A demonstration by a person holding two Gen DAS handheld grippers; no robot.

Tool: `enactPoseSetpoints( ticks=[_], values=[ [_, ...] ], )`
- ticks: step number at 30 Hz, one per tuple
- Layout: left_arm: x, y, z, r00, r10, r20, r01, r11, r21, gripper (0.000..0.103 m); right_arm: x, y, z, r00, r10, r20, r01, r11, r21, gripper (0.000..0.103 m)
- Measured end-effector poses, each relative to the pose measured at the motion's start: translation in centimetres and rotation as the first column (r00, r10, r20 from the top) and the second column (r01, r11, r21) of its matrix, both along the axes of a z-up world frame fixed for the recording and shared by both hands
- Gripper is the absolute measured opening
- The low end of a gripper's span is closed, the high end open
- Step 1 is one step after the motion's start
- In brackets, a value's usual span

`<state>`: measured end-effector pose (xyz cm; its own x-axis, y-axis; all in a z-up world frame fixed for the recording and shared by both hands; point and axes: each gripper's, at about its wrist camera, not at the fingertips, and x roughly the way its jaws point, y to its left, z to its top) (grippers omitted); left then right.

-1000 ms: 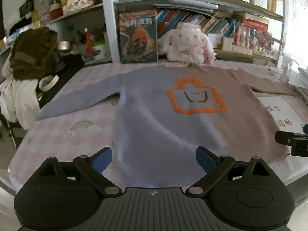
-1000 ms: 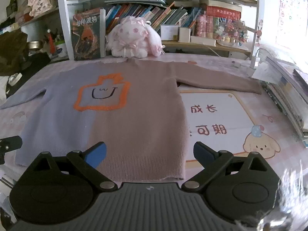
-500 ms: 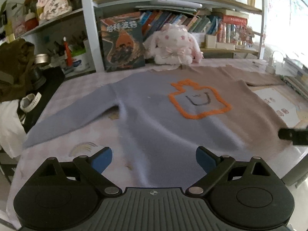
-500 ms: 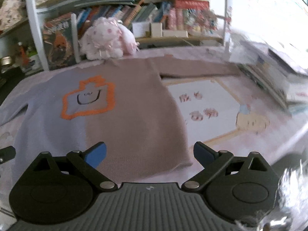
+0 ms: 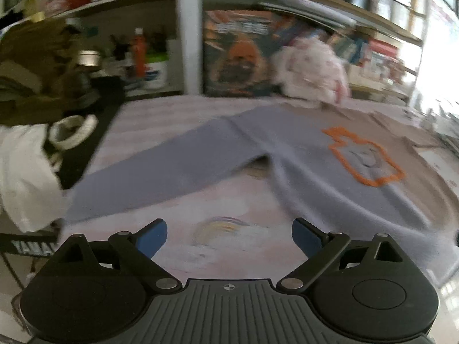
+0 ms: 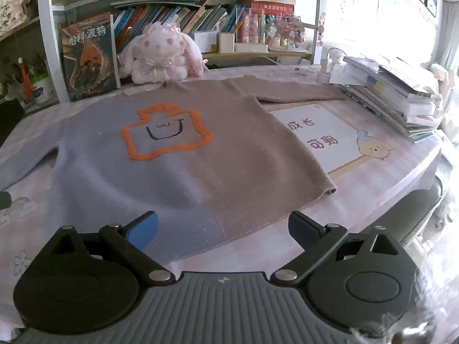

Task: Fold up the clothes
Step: 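Grasp the lavender sleeve cuff with the left tool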

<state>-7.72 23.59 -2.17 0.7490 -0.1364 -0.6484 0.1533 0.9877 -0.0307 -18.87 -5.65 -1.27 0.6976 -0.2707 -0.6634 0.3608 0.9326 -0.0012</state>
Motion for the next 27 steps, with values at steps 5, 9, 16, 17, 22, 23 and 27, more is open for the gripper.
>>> enactPoseSetpoints(
  ticks=[5, 9, 16, 17, 22, 23, 27],
  values=[
    [1.6, 4.7, -1.2, 0.991, 0.133, 0.031, -0.133, 0.991, -0.018, 0.095, 0.5, 1.6, 0.2, 1.000, 0.007, -0.013, -0.007, 1.000, -0.030, 0.098],
    [3.2, 8.2, -2.6, 0.967, 0.253, 0.005, -0.252, 0.965, -0.078, 0.094, 1.0, 2.8, 0.4, 0.999, 0.046, -0.024, -0.048, 0.997, -0.064, 0.098],
    [5.2, 12.3, -4.1, 0.907, 0.407, -0.113, -0.422, 0.871, -0.253, 0.089, 1.2, 3.2, 0.6, 0.998, 0.051, -0.044, -0.055, 0.993, -0.101, 0.098],
    [5.5, 12.4, -4.4, 0.903, 0.411, -0.126, -0.430, 0.861, -0.272, 0.082, 1.1, 3.1, 0.6, 0.998, 0.046, -0.047, -0.051, 0.993, -0.104, 0.098],
    [6.9, 12.3, -4.8, 0.892, 0.436, -0.117, -0.449, 0.832, -0.327, 0.071, 0.9, 2.8, 0.7, 0.998, 0.020, -0.058, -0.027, 0.993, -0.113, 0.098],
    [7.1, 12.2, -4.9, 0.889, 0.443, -0.115, -0.454, 0.822, -0.344, 0.067, 0.8, 2.7, 0.7, 0.998, 0.016, -0.060, -0.022, 0.993, -0.115, 0.098],
    [7.9, 12.4, -5.4, 0.870, 0.474, -0.133, -0.480, 0.755, -0.448, 0.051, 0.5, 2.3, 0.7, 0.998, -0.002, -0.067, -0.006, 0.993, -0.120, 0.098]
  ],
)
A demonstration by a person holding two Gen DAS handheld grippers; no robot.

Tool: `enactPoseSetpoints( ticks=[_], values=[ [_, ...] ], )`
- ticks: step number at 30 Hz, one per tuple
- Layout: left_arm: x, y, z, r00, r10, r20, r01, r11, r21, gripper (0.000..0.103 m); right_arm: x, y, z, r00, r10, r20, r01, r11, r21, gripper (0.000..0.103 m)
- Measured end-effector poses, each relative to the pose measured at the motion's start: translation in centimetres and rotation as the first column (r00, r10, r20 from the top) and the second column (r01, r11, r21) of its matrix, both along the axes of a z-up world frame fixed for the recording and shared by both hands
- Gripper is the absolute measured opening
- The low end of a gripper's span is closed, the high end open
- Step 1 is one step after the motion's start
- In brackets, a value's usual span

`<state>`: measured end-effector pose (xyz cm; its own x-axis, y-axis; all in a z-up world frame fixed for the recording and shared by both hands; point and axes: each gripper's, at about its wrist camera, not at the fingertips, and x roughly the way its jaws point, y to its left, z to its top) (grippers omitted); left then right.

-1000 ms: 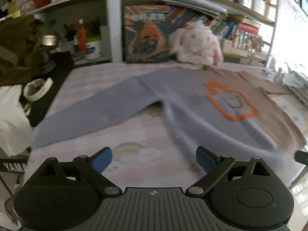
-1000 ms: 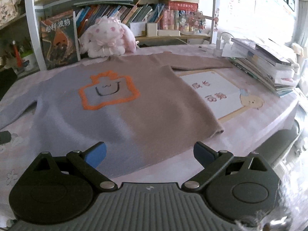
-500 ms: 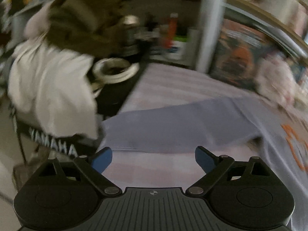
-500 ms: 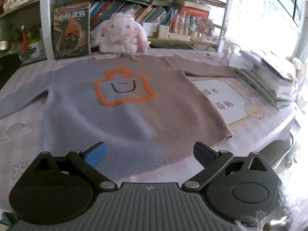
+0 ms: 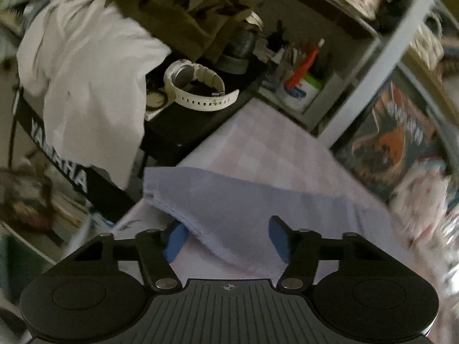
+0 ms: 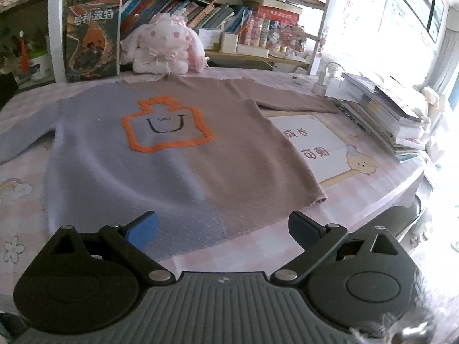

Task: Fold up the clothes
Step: 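Grasp the lavender sleeve cuff with the left tool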

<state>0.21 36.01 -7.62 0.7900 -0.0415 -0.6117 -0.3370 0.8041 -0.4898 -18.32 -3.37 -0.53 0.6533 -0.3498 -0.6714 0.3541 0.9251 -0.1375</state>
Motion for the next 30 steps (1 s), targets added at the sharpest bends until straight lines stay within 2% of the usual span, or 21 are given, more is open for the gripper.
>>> enactPoseSetpoints(
  ticks=[3, 5, 7, 9, 15, 20, 25, 30],
  values=[
    [0.2, 0.3, -0.4, 0.999, 0.042, 0.000, -0.042, 0.998, -0.051, 0.037, -0.1, -0.2, 0.1, 1.000, -0.011, 0.000, 0.011, 1.000, -0.004, 0.098],
    [0.4, 0.7, -0.6, 0.998, 0.064, -0.017, -0.066, 0.996, -0.068, 0.014, -0.1, -0.3, 0.1, 1.000, -0.018, 0.002, 0.018, 1.000, -0.006, 0.098],
    [0.5, 1.3, -0.8, 0.996, 0.085, -0.038, -0.088, 0.993, -0.082, 0.005, 0.0, -0.5, 0.2, 1.000, -0.023, 0.004, 0.023, 1.000, -0.006, 0.098],
    [0.5, 1.5, -0.9, 0.995, 0.086, -0.043, -0.090, 0.992, -0.093, 0.004, 0.2, -0.6, 0.2, 1.000, -0.027, 0.002, 0.027, 1.000, -0.001, 0.098],
    [0.8, 0.8, -0.4, 0.996, 0.066, -0.063, -0.068, 0.997, -0.034, 0.004, 0.9, -0.8, 0.2, 1.000, 0.011, 0.011, -0.011, 1.000, 0.004, 0.098],
    [0.8, -0.8, 1.3, 0.998, 0.054, -0.026, -0.053, 0.998, 0.039, 0.003, 1.7, -1.6, 0.0, 0.997, 0.079, 0.021, -0.079, 0.997, 0.010, 0.098],
    [1.0, -4.2, 3.5, 0.999, 0.048, 0.023, -0.050, 0.992, 0.114, 0.003, 3.4, -4.3, -0.7, 0.990, 0.134, 0.033, -0.135, 0.990, 0.041, 0.098],
    [1.4, -10.2, 5.9, 0.998, 0.033, 0.052, -0.043, 0.978, 0.205, 0.003, 6.2, -8.4, -1.2, 0.966, 0.255, 0.041, -0.258, 0.964, 0.064, 0.098]
  ],
)
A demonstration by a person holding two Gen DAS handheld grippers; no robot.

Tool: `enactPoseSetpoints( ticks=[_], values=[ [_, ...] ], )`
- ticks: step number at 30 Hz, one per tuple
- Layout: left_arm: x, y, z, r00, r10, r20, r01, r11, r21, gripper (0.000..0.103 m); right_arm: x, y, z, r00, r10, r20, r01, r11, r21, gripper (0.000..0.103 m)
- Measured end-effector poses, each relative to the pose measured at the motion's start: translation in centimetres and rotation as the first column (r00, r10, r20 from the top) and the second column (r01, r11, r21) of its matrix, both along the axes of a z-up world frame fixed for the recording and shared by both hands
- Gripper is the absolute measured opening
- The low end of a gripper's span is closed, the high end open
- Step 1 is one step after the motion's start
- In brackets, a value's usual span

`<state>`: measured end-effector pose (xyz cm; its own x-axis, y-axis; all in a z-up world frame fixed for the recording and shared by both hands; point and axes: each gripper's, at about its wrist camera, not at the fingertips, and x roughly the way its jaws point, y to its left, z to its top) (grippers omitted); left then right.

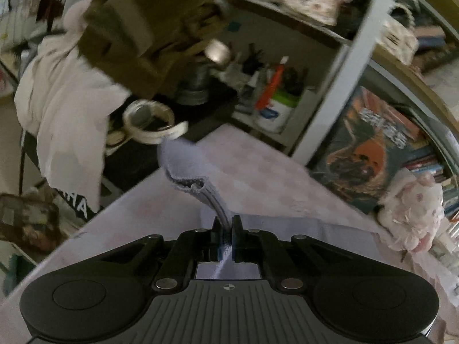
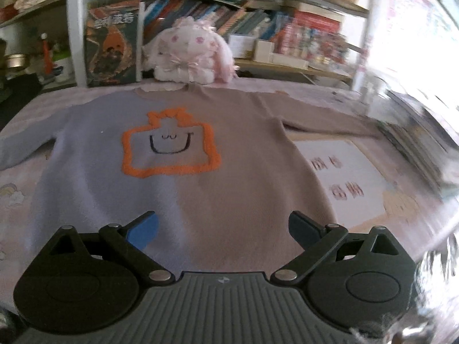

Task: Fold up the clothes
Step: 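Grasp the lavender sleeve cuff with the left tool, then carry the lavender sleeve across the sweater front with the left tool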

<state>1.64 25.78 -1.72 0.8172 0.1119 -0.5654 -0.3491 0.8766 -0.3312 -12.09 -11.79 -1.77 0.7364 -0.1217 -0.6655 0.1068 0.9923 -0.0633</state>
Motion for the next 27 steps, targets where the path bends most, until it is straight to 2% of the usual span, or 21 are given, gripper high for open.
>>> enactPoseSetpoints(
  ticks=[7, 15, 22, 27],
  values=[
    [1.6, -10.5, 3.2, 0.997, -0.075, 0.033, 0.070, 0.988, 0.134, 0.003, 2.6, -6.7, -0.2, 0.992, 0.127, -0.003, -0.126, 0.990, 0.060, 0.098],
    [6.1, -22.2, 5.0, 0.972, -0.227, 0.061, 0.211, 0.957, 0.198, 0.004, 4.1, -12.7, -0.7, 0.981, 0.192, 0.001, -0.191, 0.975, 0.110, 0.098],
    [9.8, -31.7, 3.9, 0.930, -0.366, 0.020, 0.355, 0.912, 0.205, 0.004, 4.8, -16.2, -1.2, 0.979, 0.205, -0.004, -0.203, 0.971, 0.126, 0.098],
    [11.0, -36.3, 1.5, 0.906, -0.418, -0.070, 0.423, 0.881, 0.214, 0.004, 5.1, -18.2, -1.6, 0.981, 0.192, -0.023, -0.187, 0.973, 0.139, 0.098]
  ],
)
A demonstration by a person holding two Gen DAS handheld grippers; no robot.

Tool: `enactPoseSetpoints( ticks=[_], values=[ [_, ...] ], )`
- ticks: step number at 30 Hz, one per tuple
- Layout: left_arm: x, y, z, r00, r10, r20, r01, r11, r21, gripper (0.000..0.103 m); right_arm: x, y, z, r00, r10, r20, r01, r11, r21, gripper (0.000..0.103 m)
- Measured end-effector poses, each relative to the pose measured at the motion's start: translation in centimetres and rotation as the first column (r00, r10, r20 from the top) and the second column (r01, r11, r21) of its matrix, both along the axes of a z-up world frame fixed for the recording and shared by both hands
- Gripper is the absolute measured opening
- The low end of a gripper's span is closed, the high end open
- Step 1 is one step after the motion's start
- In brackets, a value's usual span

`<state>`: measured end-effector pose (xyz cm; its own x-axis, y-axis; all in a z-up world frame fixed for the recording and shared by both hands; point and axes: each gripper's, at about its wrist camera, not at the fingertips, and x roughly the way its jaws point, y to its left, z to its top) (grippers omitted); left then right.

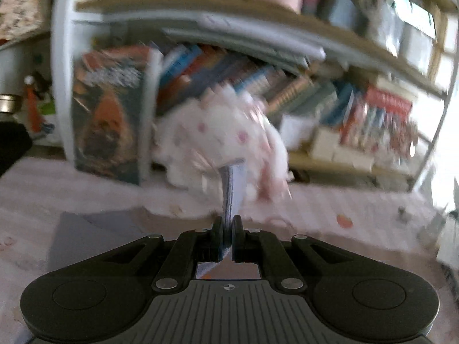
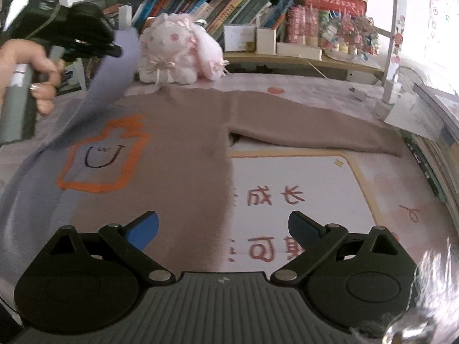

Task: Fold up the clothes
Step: 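Carry the lavender sleeve across the sweater front with the left tool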

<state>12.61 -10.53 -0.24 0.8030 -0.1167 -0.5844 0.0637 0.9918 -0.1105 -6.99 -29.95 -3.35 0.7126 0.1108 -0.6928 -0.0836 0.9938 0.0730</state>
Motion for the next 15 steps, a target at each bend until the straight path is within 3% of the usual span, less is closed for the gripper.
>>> enactPoseSetpoints(
  ticks=[6, 10, 12, 14, 15],
  values=[
    [0.3, -1.8, -3.2, 0.997, -0.019, -0.076, 0.025, 0.997, 0.070, 0.005, 0.0, -1.2, -0.4, 1.000, -0.014, -0.019, 0.014, 1.000, 0.006, 0.098],
    [0.5, -2.6, -4.7, 0.991, -0.054, -0.123, 0.066, 0.993, 0.094, 0.011, -0.1, -1.7, -0.5, 0.999, -0.023, -0.027, 0.023, 1.000, 0.008, 0.098],
    [0.7, -3.1, -5.3, 0.979, -0.110, -0.174, 0.124, 0.990, 0.070, 0.028, -0.1, -1.9, -0.5, 0.999, -0.025, -0.031, 0.026, 1.000, 0.010, 0.098],
    [0.6, -3.4, -5.6, 0.964, -0.154, -0.217, 0.170, 0.984, 0.055, 0.061, -0.1, -1.8, -0.5, 0.999, -0.021, -0.032, 0.022, 1.000, 0.011, 0.098],
    [0.1, -3.5, -5.4, 0.964, -0.166, -0.210, 0.183, 0.981, 0.063, 0.065, -0.1, -1.8, -0.5, 0.999, -0.019, -0.033, 0.019, 1.000, 0.011, 0.098]
  ],
)
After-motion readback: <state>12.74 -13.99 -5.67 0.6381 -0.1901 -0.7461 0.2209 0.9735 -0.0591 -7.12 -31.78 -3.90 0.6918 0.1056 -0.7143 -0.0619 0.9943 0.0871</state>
